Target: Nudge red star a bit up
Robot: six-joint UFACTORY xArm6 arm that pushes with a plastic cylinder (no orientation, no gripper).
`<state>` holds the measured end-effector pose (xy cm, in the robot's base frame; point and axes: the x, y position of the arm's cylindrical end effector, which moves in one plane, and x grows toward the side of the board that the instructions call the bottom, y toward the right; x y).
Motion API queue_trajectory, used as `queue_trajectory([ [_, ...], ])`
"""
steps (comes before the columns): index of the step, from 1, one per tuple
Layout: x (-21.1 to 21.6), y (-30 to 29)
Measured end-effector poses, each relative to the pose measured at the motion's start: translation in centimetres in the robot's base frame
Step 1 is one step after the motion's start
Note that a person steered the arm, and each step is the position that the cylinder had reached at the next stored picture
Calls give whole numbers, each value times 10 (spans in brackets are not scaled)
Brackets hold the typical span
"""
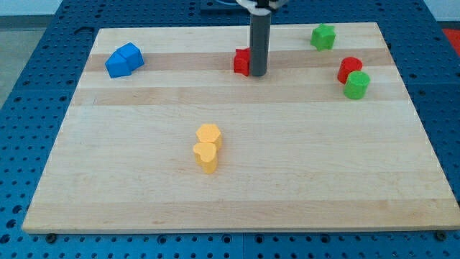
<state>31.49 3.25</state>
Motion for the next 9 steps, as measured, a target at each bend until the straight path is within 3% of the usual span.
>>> queue_trajectory([
  [3, -98, -8],
  [6, -18, 41],
  [7, 50, 31],
  [9, 80, -16],
])
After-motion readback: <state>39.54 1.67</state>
